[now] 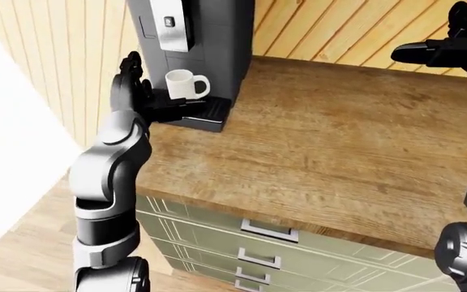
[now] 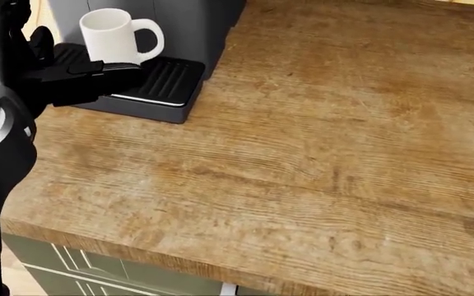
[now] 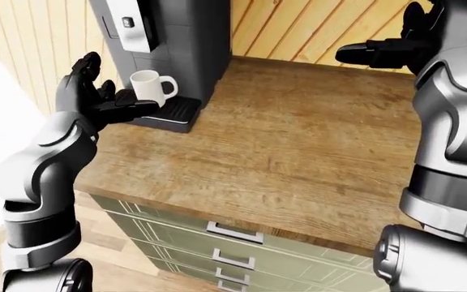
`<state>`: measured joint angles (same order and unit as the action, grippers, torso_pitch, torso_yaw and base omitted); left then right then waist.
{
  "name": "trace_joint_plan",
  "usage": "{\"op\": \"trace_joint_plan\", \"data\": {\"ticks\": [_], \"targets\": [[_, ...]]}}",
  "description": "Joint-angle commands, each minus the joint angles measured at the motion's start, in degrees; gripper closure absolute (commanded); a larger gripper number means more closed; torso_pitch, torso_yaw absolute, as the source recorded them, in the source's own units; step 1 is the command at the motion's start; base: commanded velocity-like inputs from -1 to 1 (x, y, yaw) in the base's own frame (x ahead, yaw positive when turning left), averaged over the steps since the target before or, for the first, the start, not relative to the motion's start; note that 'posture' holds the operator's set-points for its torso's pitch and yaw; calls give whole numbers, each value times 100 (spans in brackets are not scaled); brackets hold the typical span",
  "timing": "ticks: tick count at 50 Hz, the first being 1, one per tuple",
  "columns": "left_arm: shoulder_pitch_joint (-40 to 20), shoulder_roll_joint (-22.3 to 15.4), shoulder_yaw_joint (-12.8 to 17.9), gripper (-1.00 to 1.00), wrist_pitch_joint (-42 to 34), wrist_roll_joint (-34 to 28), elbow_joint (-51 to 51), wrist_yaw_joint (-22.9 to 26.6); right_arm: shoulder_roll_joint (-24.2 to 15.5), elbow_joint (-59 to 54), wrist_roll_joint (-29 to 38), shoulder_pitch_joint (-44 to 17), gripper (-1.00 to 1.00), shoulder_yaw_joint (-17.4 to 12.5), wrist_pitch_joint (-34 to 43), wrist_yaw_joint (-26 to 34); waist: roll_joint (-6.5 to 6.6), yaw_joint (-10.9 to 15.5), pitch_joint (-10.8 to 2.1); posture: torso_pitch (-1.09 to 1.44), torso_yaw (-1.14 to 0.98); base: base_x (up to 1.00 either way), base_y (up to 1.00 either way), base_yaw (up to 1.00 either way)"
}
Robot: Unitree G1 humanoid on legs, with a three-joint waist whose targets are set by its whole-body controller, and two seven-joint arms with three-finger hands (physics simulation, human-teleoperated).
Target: Pick the mug from under the coffee machine dispenser and place it on the counter.
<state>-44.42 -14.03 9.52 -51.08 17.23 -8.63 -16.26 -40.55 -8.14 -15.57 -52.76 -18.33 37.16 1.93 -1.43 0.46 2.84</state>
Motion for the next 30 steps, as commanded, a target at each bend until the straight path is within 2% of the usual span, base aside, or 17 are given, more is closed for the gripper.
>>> {"op": "trace_joint_plan", "data": {"ticks": [1,30], "targets": [[-209,-28,17,-100,234,-37,-139,25,-108,165,14,-193,-100,-72,-168,-9,-23,0,-163,0,0,0,0,0],[-357,170,-170,-100,728,-547,491,214,-118,257,-3,-133,-100,-105,-120,-8,-51,6,-176,0,0,0,0,0]]}}
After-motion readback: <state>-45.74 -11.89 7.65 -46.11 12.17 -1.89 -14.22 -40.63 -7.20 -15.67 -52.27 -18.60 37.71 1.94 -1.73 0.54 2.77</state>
